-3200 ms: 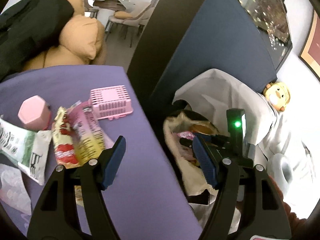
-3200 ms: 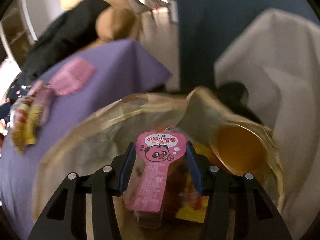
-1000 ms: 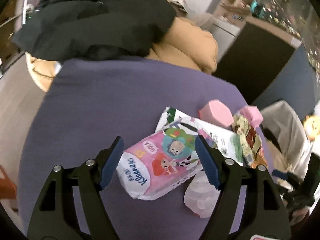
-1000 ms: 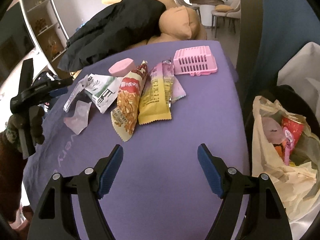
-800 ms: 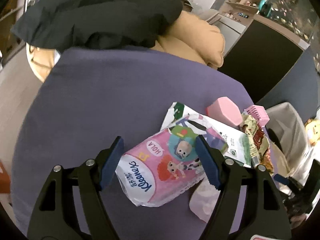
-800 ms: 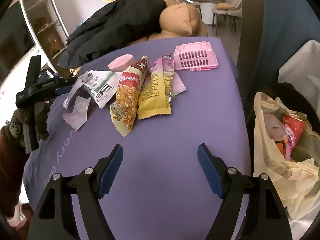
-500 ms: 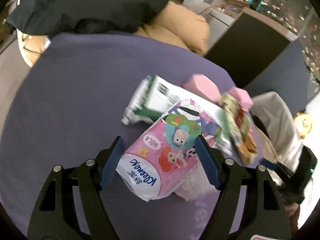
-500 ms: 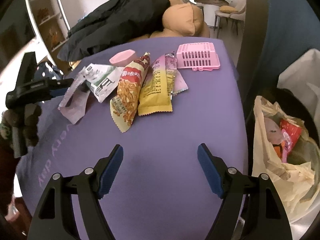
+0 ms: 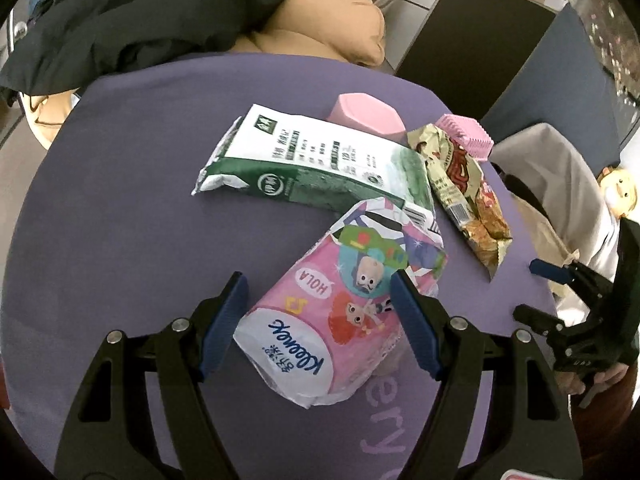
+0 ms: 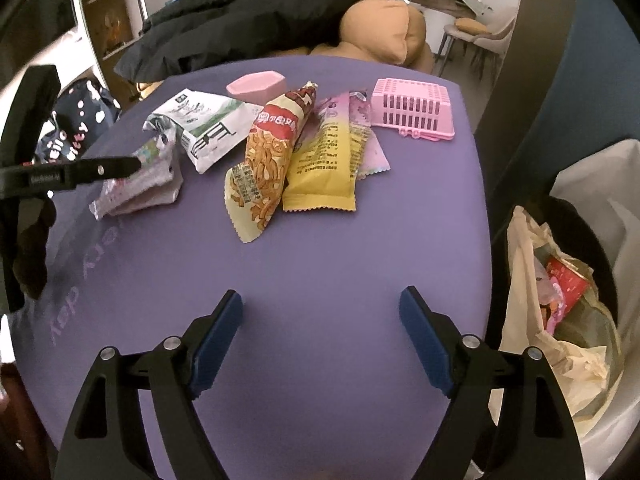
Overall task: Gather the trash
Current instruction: 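Hold the Kleenex pack in the left tool while the right tool grasps the peanut snack bag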
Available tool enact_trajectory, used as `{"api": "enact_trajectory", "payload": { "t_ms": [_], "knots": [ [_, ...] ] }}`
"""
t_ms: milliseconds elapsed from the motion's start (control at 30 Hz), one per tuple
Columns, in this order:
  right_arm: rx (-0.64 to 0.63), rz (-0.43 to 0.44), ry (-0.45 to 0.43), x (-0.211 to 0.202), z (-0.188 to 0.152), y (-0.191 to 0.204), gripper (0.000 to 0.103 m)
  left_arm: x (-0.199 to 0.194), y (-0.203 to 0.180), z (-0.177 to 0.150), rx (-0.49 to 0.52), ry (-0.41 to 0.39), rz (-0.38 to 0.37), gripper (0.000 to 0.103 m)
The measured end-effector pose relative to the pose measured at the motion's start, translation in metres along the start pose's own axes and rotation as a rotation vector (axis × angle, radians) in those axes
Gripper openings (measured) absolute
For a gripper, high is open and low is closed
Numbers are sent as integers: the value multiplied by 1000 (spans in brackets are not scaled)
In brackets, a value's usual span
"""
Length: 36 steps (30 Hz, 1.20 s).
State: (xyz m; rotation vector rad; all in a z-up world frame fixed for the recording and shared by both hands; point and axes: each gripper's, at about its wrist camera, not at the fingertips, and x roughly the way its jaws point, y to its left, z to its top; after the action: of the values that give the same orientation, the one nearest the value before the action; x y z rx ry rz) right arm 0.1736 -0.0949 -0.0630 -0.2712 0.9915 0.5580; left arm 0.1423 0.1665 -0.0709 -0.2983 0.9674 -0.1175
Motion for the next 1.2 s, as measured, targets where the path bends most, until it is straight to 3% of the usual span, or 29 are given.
{"api": "enact_trajectory", "payload": {
  "t_ms": [133, 400, 633, 933, 1067, 1200],
  "knots": [
    [-42, -9, -9, -1, -3, 4, 77, 0, -4, -1, -10, 11, 6, 47],
    [18, 33, -46, -8, -7, -4, 77, -10, 1, -5, -64, -25, -9, 21],
    [60, 51, -130, -31, 10, -10, 77, -25, 2, -7, -76, -74, -38, 19],
    [53, 42, -157, -35, 31, -6, 77, -37, 4, -9, -97, -112, -63, 18],
    [59, 47, -171, -32, 42, -4, 67, -45, 5, -7, -98, -136, -73, 18],
    [37, 67, -149, -15, 59, 5, 62, -47, 7, -5, -100, -142, -69, 18]
  ]
}}
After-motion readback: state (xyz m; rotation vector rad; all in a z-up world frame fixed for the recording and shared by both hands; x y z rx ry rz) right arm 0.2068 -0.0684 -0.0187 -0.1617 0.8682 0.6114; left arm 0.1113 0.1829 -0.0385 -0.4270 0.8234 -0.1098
